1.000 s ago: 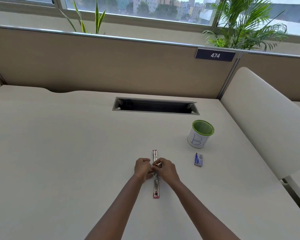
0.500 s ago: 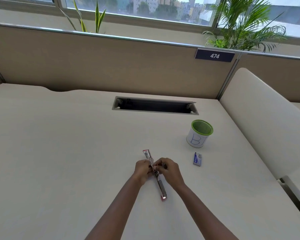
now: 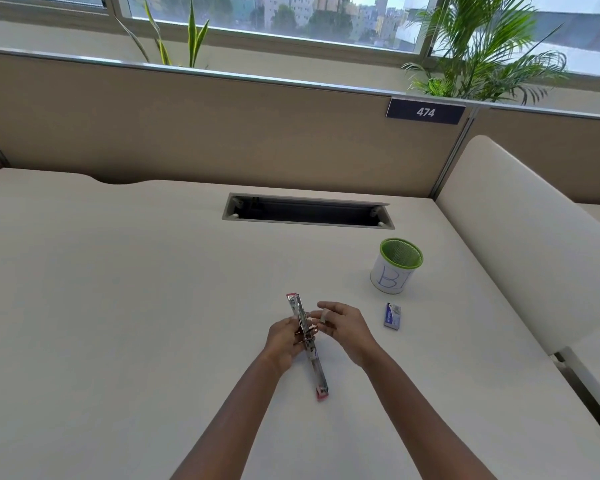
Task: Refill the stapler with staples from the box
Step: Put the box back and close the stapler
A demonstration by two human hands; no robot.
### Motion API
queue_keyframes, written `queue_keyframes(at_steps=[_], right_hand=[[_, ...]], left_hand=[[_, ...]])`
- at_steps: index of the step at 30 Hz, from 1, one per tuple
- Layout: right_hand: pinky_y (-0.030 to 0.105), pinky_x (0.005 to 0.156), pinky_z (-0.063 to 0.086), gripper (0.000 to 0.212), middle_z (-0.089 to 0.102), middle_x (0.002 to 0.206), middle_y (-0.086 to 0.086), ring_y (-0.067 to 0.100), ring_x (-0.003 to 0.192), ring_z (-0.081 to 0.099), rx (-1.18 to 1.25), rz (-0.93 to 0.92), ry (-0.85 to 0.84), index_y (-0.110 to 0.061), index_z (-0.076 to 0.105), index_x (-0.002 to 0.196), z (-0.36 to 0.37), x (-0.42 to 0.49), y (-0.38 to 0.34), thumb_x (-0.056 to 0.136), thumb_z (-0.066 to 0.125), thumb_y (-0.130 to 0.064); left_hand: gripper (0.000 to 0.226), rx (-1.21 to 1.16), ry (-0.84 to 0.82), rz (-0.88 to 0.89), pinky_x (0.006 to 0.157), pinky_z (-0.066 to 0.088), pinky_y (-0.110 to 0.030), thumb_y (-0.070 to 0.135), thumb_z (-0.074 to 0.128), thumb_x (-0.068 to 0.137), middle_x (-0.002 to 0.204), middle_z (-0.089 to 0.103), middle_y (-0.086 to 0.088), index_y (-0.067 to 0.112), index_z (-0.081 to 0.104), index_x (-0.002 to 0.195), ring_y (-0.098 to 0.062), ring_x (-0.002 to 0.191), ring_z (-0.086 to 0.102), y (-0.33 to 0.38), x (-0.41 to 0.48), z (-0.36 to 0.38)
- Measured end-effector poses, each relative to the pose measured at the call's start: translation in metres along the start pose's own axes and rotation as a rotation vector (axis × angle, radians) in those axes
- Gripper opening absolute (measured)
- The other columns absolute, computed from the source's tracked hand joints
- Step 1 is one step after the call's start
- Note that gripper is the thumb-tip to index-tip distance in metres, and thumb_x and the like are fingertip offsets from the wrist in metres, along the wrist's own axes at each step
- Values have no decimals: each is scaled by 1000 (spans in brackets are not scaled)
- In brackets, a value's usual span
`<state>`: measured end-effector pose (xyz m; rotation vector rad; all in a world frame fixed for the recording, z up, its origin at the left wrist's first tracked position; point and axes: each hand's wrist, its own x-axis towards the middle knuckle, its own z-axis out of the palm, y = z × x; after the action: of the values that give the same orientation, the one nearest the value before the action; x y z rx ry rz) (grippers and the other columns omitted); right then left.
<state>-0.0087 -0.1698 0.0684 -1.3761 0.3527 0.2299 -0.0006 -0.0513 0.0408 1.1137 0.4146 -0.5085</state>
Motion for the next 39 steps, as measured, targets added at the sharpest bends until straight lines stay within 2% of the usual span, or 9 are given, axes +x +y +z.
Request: queue_keyframes(at_steps=[6,10,13,16,20,23,26,33,39], right_hand=[[12,63,55,23,62,76,11,18,70,60,-4,-31,26,16,56,108,5,6,-1,86,50,13],[24,70,52,16,62,72,8,18,68,60,-90,-34,56,-2,64,81,10,6,-4,85,53,9],[22,59,47,21,62,70,10,18,61,57,-28,-8,58,-7,60,73,14,4,-7,85,51,8],[19,51,46,18,62,72,13,15,53,57,14,18,70,-7,56,78,14,5,-8,85,50,8],[13,49,54,20,63,74,15,9,45,63,96,63,36,-3,56,87,12,5,-8,88,43,13],[14,53,56,26,63,77,17,12,52,67,148,86,-4,-3,58,83,10,4,-9,88,39,14],[15,54,57,16,64,75,17,18,62,64,168,110,1,-2,59,81,9,3,-13,87,47,6],[15,49,49,20,61,67,10,8,43,57,-84,35,20,-7,59,80,10,1,-12,81,57,12],[31,65,52,23,60,69,12,20,57,57,-407,13,127,-4,59,95,11,2,-10,76,61,7]], left_hand=[[31,-69,-28,-7,68,49,-30,10,38,100,67,68,-4,7,61,80,-17,66,63,-1,-2,2],[30,-55,-32,-12,69,50,-30,11,38,100,77,62,-9,5,60,80,-19,69,61,0,-2,3],[31,-77,-42,-23,69,50,-30,10,38,100,63,69,-5,5,61,80,-20,70,62,-1,-2,3],[31,-80,-49,-28,67,50,-29,9,38,100,53,69,0,6,61,78,-14,57,67,-1,-3,5],[27,-69,-53,-20,65,51,-27,8,40,99,67,64,-6,8,62,82,-11,55,66,-1,-3,4],[28,-67,-61,-19,63,52,-26,9,40,99,55,67,-1,9,63,83,-12,56,66,-2,-1,2],[29,-72,-68,-21,66,51,-28,10,39,99,50,69,1,8,63,83,-10,54,68,-2,-1,1],[31,-68,-52,-33,65,51,-29,7,39,99,48,68,0,6,61,76,-12,51,68,-4,2,3],[33,-48,-47,-27,65,50,-30,6,35,100,47,68,0,6,61,78,-15,53,67,-6,5,1]])
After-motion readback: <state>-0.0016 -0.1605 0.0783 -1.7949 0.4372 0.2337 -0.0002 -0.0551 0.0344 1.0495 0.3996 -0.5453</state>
